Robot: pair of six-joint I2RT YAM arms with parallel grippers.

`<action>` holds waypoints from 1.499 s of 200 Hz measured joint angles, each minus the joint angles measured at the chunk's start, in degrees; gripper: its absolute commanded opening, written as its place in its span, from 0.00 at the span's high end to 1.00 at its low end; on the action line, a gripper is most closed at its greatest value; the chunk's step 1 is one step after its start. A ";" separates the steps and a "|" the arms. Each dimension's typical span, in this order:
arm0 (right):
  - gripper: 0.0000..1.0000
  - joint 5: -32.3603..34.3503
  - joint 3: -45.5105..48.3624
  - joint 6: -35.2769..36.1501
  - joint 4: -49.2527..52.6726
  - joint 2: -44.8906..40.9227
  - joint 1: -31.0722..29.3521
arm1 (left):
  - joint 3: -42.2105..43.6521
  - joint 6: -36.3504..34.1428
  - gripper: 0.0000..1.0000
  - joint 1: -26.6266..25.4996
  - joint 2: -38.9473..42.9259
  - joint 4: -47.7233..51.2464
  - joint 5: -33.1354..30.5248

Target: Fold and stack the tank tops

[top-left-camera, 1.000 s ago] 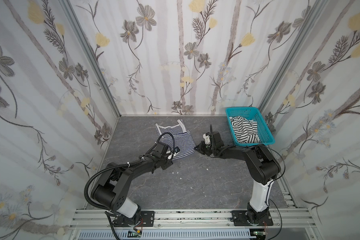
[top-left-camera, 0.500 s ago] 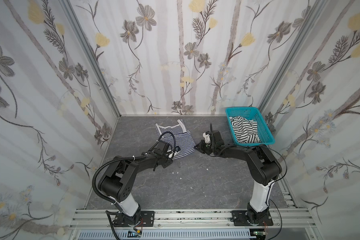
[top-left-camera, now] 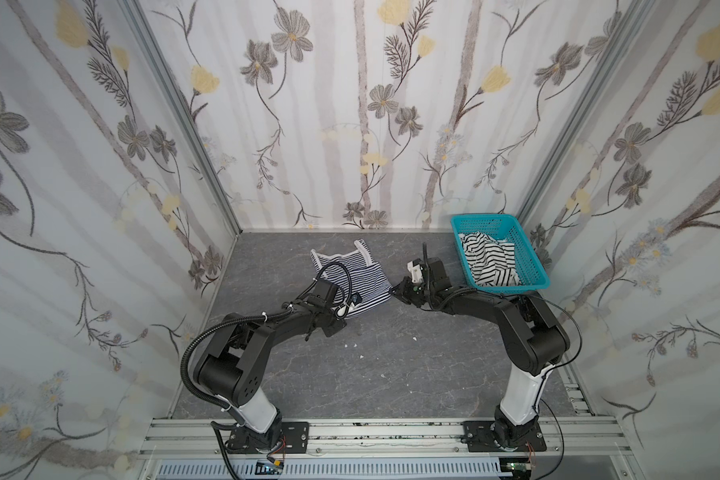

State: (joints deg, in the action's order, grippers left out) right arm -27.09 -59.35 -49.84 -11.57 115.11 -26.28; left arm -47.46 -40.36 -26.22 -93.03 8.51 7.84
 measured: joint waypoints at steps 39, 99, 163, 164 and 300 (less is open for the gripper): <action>1.00 0.42 7.82 0.00 0.28 -6.84 -0.11 | -0.87 1.64 1.00 -4.24 3.82 6.47 6.23; 1.00 2.43 21.92 0.04 5.38 -26.12 -1.09 | -2.23 6.56 1.00 -12.02 8.74 16.70 19.19; 1.00 6.60 21.35 0.46 18.86 -44.50 -2.16 | -4.81 10.97 1.00 -16.61 12.87 21.88 29.31; 1.00 6.62 21.16 0.46 19.17 -44.61 -2.16 | -4.87 11.06 1.00 -16.61 12.92 21.92 29.46; 0.98 6.43 -8.57 5.46 26.71 -19.34 0.57 | -24.65 6.01 0.97 3.50 -5.57 23.43 30.62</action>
State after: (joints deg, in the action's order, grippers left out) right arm -20.67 -67.92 -44.38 15.14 95.77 -25.71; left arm -72.12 -34.35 -22.72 -98.61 31.94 38.46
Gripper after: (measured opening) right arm 0.049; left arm 0.051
